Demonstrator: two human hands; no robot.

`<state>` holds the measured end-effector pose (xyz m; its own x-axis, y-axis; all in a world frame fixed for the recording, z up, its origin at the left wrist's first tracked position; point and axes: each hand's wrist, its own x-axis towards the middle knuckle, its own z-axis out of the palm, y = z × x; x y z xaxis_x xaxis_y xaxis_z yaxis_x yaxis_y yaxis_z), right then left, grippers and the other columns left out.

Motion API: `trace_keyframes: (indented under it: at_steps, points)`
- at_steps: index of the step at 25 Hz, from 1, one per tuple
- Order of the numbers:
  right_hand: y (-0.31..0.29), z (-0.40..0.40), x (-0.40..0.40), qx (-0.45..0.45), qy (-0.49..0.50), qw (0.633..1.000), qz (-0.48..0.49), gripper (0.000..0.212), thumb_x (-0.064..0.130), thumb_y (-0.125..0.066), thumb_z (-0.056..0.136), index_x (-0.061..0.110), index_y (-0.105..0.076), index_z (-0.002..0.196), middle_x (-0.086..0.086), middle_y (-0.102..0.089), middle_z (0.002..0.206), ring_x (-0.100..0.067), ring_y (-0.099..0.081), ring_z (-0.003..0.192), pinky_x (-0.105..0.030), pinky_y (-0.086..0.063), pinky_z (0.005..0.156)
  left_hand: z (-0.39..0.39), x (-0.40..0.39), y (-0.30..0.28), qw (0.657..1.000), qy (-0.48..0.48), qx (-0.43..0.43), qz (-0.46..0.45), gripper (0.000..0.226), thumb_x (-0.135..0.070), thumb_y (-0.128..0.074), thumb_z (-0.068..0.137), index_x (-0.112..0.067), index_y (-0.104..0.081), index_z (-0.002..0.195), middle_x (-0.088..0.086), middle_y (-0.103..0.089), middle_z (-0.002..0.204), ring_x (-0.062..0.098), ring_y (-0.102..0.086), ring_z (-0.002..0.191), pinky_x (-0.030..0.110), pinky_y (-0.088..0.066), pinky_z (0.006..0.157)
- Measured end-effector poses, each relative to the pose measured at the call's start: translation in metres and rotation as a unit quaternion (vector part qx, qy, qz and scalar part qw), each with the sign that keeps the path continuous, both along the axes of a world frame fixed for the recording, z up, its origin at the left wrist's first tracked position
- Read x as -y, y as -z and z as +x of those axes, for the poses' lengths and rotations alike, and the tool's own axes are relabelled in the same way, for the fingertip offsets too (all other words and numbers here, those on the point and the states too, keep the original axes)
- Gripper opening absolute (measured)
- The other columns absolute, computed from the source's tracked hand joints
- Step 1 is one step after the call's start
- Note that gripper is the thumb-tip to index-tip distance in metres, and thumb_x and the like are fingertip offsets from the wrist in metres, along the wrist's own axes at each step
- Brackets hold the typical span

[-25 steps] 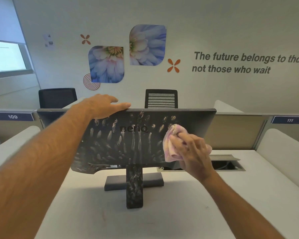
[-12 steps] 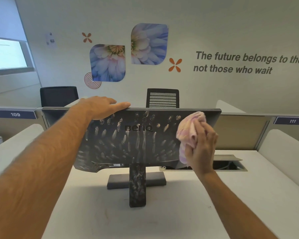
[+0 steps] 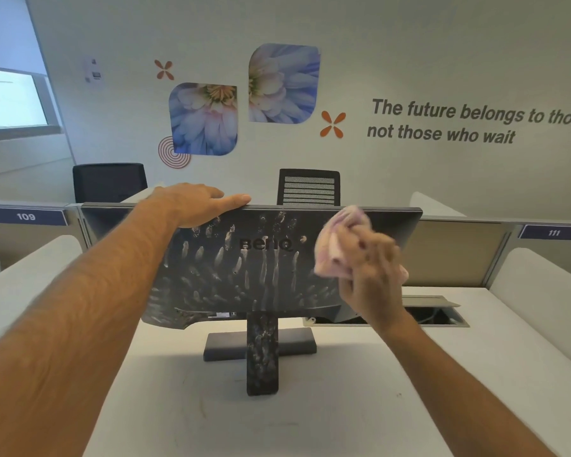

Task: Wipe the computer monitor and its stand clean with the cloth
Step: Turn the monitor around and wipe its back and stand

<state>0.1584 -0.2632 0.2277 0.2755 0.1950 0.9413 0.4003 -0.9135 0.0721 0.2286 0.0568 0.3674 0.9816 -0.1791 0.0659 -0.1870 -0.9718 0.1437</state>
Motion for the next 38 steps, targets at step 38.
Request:
trace_keyframes:
  at_steps: [38]
  points:
    - [0.074, 0.002, 0.025, -0.093, 0.036, 0.936, -0.338, 0.063, 0.031, -0.074, 0.082, 0.021, -0.049, 0.139, -0.008, -0.052, 0.135, -0.031, -0.053, 0.118, -0.049, -0.055, 0.092, -0.004, 0.000, -0.001, 1.000, 0.008, -0.007, -0.019, 0.119, -0.105, -0.003, 0.055, -0.035, -0.051, 0.139, 0.000, -0.059, 0.136, 0.029, -0.055, 0.121, 0.056, -0.036, 0.110]
